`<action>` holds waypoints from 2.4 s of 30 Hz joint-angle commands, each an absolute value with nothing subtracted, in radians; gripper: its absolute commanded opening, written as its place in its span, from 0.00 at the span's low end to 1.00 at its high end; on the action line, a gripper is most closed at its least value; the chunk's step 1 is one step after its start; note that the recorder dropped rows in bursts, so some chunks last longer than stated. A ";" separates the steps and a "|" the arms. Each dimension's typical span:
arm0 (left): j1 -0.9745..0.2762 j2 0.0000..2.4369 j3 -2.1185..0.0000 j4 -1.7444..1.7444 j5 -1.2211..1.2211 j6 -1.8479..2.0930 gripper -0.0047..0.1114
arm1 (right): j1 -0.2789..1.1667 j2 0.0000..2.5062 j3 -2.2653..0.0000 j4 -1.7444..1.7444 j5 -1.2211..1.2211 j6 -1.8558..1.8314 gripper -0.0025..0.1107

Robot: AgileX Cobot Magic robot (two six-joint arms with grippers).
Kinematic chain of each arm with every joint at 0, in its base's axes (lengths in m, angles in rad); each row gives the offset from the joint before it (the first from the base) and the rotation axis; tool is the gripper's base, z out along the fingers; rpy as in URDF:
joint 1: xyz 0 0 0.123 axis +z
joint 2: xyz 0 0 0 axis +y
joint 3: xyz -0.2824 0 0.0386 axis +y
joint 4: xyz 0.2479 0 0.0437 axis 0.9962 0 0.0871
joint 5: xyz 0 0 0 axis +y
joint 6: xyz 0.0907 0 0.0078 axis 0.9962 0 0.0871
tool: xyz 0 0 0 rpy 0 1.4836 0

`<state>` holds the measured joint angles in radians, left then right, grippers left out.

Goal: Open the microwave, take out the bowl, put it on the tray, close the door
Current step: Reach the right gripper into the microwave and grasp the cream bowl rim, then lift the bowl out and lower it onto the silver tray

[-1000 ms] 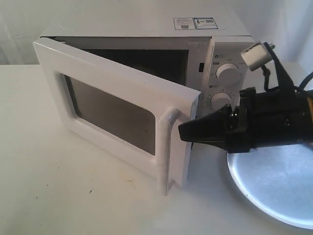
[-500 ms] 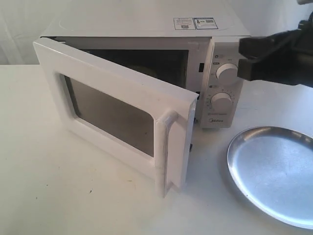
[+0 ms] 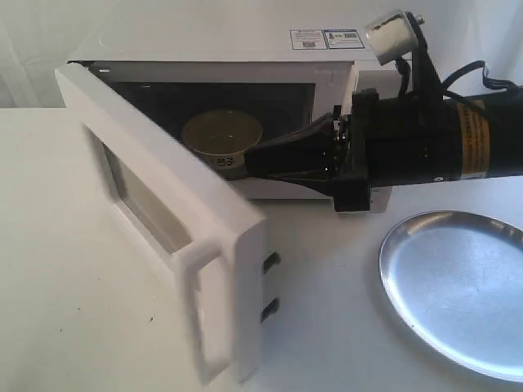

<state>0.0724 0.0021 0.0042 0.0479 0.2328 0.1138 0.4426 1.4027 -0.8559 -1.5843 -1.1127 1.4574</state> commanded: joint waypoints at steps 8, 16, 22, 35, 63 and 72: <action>0.069 0.000 0.000 0.045 0.232 0.109 0.04 | 0.494 1.508 -0.885 -1.516 -0.748 1.379 0.02; 0.069 0.000 0.000 0.045 0.232 0.109 0.04 | 0.599 1.703 -0.960 -1.088 -0.693 0.769 0.02; 0.069 0.000 0.000 0.045 0.232 0.109 0.04 | 0.667 1.913 -1.143 -1.086 -0.703 0.518 0.04; 0.069 0.000 0.000 0.045 0.232 0.109 0.04 | 0.679 2.157 -1.394 -0.963 -0.448 0.449 0.59; 0.069 0.000 0.000 0.045 0.232 0.109 0.04 | 0.830 1.773 -1.155 -1.744 -0.816 1.250 0.02; 0.069 0.000 0.000 0.045 0.232 0.109 0.04 | 0.826 1.555 -0.804 -1.744 -0.403 1.397 0.02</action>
<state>0.0724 0.0021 0.0042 0.0484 0.2330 0.1147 0.8336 1.6145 -0.9048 -1.7475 -0.5439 1.3573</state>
